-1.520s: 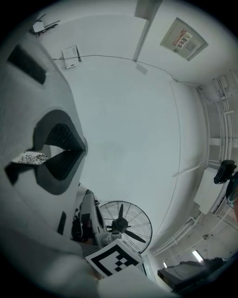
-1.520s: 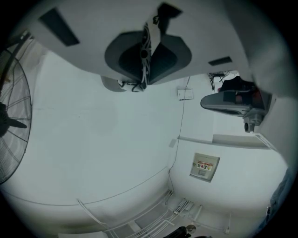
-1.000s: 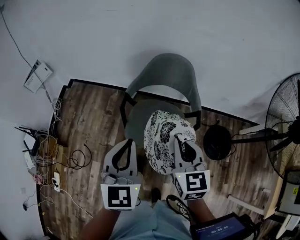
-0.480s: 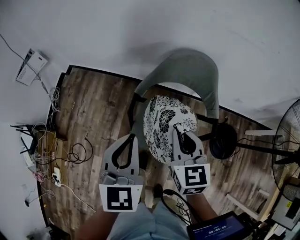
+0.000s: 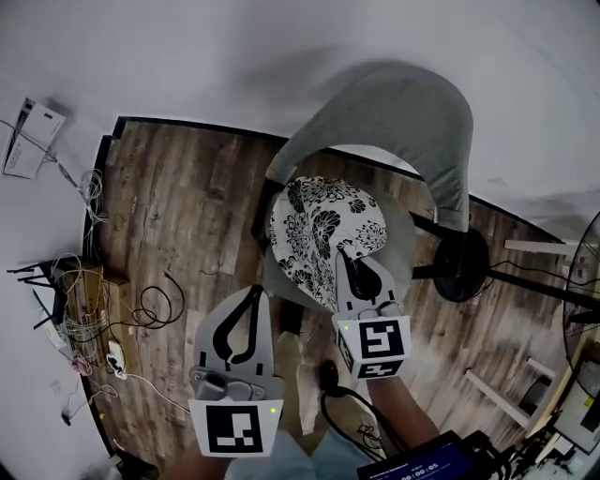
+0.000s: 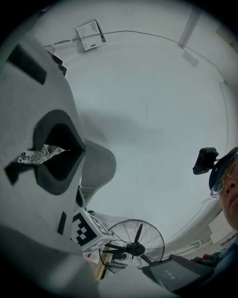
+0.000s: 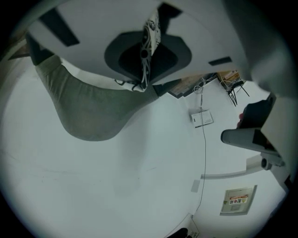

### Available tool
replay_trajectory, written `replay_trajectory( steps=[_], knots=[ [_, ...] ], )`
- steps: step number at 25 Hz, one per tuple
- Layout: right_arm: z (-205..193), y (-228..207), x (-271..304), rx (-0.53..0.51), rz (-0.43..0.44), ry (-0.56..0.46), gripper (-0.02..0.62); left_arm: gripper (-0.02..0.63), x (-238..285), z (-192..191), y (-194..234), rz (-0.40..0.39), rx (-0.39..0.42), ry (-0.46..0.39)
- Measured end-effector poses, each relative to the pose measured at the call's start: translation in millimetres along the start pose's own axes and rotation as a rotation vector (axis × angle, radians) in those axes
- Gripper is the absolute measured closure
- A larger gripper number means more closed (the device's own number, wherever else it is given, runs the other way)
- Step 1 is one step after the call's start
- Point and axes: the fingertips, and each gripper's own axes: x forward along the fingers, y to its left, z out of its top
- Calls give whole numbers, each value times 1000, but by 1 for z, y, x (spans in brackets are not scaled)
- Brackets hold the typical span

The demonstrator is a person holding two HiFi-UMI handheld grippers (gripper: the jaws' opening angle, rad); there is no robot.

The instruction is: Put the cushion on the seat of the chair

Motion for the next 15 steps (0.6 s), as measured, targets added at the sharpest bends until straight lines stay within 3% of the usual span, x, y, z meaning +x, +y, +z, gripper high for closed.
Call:
replay_trajectory(
  steps=[15],
  knots=[
    [-62,-85,-8,54,-150,129,574,597,29,-5,-32,-105,16,23]
  ],
)
